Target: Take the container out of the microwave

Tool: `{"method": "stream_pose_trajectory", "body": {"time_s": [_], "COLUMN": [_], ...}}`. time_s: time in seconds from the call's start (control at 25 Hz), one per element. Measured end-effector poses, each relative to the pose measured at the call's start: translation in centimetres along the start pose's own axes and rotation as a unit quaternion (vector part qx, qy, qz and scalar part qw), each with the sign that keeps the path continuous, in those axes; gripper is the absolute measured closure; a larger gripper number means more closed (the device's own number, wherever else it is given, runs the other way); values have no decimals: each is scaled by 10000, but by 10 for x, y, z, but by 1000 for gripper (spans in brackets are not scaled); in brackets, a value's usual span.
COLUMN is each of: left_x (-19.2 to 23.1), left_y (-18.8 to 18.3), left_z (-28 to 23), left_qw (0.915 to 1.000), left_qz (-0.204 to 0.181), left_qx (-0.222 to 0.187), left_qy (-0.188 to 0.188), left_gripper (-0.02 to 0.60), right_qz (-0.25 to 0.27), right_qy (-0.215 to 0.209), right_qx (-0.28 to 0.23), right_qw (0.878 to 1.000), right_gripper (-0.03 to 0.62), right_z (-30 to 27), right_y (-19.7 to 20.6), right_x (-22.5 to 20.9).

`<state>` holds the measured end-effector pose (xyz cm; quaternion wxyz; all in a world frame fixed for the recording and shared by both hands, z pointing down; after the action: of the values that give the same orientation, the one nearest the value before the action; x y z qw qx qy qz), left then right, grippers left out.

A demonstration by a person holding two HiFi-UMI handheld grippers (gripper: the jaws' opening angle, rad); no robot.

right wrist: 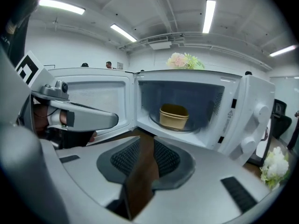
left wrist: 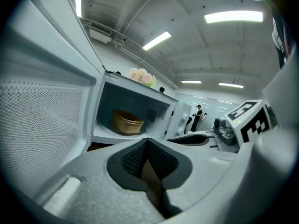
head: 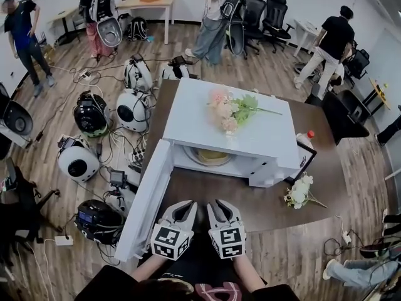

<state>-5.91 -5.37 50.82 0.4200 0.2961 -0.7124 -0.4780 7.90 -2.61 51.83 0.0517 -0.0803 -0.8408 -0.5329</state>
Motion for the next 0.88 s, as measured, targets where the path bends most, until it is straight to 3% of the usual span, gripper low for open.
{"method": "stream_pose_trajectory", "body": {"time_s": [0.24,0.36,0.64,0.88], "left_x": [7,9,16,21], "left_y": [-7,-9,-13,-15], "left_z": [-11,-16,-24,-29], "left_qw": [9994,9989,9980,9971], "left_qz": [149,193,316,327], "left_qx": [-87,-100,-91,-70], "left_qy": [-313,-406,-545,-677], "left_gripper": [572,572,573,573], "right_qz": [400,905,1828,2696], "right_qy": [-441,-501,-706,-850], "right_qx": [-21,-137,-177,-95], "right_qw": [9982,9945,9804,9592], "right_gripper": [465,456,456,454], "right_z": [-26,-40,-80,-110], "right_y": [-21,-37,-66,-73], "right_x": [-18,-26,-37,-40]}}
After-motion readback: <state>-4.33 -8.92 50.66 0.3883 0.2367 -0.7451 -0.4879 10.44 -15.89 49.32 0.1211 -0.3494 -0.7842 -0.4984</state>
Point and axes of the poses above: the fingertips, and each gripper's own axes: z backward along the fingers, x to its left, y out of its underside, the point moved 8 cm from there along z, backward along the fingers, and after that the axes turned 13 degrees about y, right-handed, at the moved point
